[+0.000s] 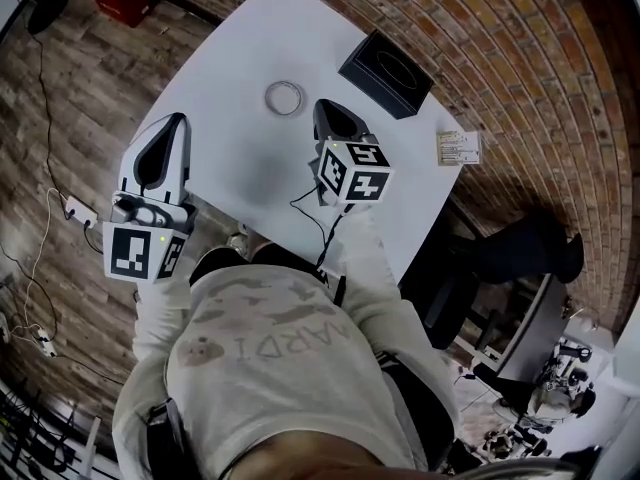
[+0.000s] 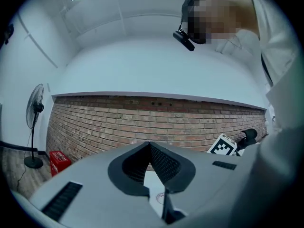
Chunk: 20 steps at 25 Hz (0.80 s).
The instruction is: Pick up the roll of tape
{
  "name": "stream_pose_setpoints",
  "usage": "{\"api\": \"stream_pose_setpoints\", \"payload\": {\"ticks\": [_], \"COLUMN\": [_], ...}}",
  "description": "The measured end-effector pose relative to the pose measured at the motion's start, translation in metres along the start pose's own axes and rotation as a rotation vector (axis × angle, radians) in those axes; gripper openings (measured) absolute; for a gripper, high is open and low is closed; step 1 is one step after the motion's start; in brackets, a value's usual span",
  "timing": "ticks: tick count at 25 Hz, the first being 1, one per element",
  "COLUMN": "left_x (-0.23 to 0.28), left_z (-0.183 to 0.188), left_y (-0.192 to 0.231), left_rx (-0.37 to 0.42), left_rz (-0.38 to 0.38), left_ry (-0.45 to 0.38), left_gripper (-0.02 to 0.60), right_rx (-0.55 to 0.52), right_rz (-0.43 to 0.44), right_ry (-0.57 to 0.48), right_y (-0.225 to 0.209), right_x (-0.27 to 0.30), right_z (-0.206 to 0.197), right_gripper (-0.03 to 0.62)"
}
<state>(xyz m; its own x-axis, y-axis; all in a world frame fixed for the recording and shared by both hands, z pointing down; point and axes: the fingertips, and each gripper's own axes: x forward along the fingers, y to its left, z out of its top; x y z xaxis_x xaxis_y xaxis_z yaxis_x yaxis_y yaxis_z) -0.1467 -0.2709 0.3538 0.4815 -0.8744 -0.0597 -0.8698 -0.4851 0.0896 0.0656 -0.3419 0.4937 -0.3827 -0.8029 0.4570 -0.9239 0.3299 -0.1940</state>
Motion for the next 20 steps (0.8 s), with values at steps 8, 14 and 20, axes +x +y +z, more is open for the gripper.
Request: {"api": "stream_pose_setpoints", "payload": {"ticks": [8,14,20], "left_x": [0.008,0.009,0.01], "left_z": [-0.011,-0.019,-0.025], "left_y": [0.01,0.01,0.015], "left_rx": [-0.005,-0.011,-0.017], "left_rz": [0.013,0.014,0.022], "left_ry": [0.025,0.045,0.064], "left_gripper": [0.006,0.006,0.006], "right_rx": [0.027,0.049,0.05], "right_rz": [0.001,-0.015,-0.041], "right_ry": [0.113,0.185,0.27], "right_y": [-0.016,-0.027,-0.036], "right_x": [0.044,0.073,0.094], "right_z": [-0.026,-0.045,-0.065], "right_gripper": [0.077,0.094,0.124]}}
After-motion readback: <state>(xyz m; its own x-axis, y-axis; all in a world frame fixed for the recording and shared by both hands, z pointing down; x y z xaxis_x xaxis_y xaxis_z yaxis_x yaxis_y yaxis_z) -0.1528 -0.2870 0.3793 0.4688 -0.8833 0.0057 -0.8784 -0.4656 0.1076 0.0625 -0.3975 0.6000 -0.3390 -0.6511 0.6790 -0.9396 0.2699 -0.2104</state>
